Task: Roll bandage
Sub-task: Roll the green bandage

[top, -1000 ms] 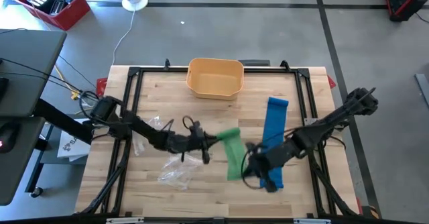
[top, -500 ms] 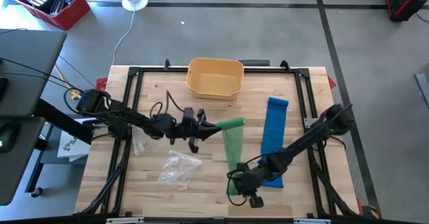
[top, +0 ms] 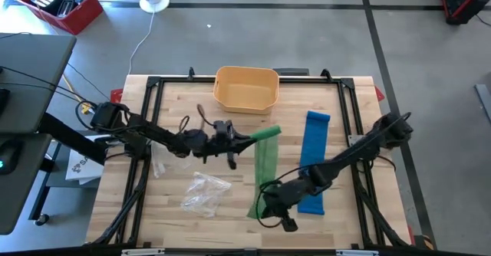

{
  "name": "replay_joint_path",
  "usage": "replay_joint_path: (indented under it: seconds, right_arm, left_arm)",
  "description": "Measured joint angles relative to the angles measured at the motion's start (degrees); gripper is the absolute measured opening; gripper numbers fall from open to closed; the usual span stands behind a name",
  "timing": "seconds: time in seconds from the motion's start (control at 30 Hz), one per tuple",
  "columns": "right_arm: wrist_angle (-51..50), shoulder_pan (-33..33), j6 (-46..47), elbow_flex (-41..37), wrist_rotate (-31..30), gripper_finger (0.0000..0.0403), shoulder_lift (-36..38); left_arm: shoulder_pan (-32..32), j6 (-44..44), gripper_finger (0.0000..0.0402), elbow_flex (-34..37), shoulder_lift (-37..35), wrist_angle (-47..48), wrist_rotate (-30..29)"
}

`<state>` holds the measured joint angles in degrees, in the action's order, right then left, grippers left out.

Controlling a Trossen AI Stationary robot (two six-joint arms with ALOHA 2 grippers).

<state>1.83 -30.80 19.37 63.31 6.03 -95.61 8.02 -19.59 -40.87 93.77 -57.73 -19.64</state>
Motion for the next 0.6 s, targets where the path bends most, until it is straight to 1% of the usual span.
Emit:
replay_joint_path:
  seconds: [0.07,0.13,0.23,0.3,0.37,0.43,0.53,0.6]
  right_arm:
    - [1.6,-1.0,-0.5,0.0,-1.6,0.0000,2.8]
    - [1.8,-2.1,-1.4,0.0,-5.2,0.0000,5.7]
    - [0.8,-3.6,0.7,-0.1,-18.2,0.0000,10.9]
    - [-1.7,-4.6,2.2,-0.1,-26.9,0.0000,14.7]
    - [-4.2,-5.8,2.2,-0.1,-33.1,0.0000,18.2]
    - [-5.8,-6.6,1.8,-0.1,-36.8,0.0000,21.4]
    - [-7.5,-6.6,1.6,-0.1,-40.5,0.0000,25.3]
    - [-8.3,-5.8,0.7,-0.1,-42.3,0.0000,27.0]
  left_arm:
    - [-0.4,1.4,0.0005,-1.4,0.9,4.5,0.3]
    - [-0.4,2.1,0.0005,-3.0,2.4,7.1,1.9]
    - [-0.3,1.0,0.0005,-5.0,5.0,9.0,7.3]
    - [0.5,0.3,0.0005,-5.7,6.5,9.3,10.9]
    - [1.7,-0.1,0.0005,-5.9,7.6,9.2,11.6]
    - [2.8,-0.3,0.0005,-6.0,8.2,8.9,11.7]
    - [3.9,-0.7,0.0005,-6.0,8.6,8.6,11.4]
    - [4.4,-0.8,0.0005,-5.6,8.9,10.4,11.0]
